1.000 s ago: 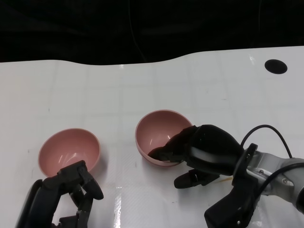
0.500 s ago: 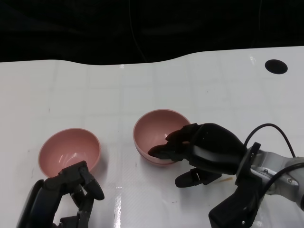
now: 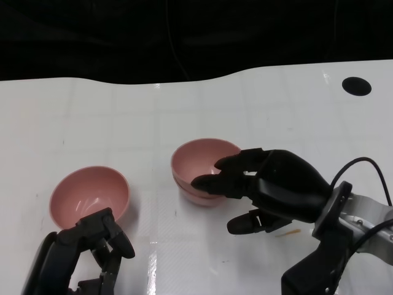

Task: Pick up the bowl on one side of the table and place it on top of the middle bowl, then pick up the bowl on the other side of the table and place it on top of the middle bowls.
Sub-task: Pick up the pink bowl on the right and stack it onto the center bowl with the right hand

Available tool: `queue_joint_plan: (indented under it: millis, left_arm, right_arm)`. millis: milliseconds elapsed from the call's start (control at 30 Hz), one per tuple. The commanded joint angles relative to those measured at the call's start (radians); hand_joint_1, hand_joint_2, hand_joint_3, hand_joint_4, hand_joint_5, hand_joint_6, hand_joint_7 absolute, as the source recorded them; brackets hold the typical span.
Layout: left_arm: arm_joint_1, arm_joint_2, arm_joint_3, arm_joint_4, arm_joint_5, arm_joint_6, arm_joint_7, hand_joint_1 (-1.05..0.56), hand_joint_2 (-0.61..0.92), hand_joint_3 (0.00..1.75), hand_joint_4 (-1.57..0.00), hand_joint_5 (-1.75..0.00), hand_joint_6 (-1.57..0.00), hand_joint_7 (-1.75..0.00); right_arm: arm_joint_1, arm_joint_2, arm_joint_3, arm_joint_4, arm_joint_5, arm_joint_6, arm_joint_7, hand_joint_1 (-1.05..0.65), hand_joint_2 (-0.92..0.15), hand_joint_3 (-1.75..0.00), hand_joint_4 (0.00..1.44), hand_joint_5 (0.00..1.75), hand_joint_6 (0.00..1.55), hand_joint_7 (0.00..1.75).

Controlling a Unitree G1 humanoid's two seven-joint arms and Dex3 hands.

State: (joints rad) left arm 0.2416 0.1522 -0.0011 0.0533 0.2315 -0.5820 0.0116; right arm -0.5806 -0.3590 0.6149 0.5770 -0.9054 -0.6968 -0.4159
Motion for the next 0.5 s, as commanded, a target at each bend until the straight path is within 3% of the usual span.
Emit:
queue_joint_plan:
  millis: [33, 500]
  left_arm:
    - [0.004, 0.009, 0.009, -0.004, -0.004, 0.002, 0.008, -0.04, 0.44, 1.31, -0.80, -1.68, -0.76, -1.50]
    - [0.001, 0.018, 0.017, 0.003, -0.002, 0.000, 0.011, -0.03, 0.41, 1.34, -0.81, -1.67, -0.76, -1.51]
  right_arm:
    - [0.030, -0.036, -0.036, -0.054, 0.017, 0.000, 0.005, -0.86, -0.92, -0.53, 0.56, 0.01, 0.48, 0.01]
    - [0.202, -0.140, -0.236, -0.268, 0.120, -0.017, 0.042, -0.80, -0.92, -0.50, 0.59, 0.01, 0.50, 0.01]
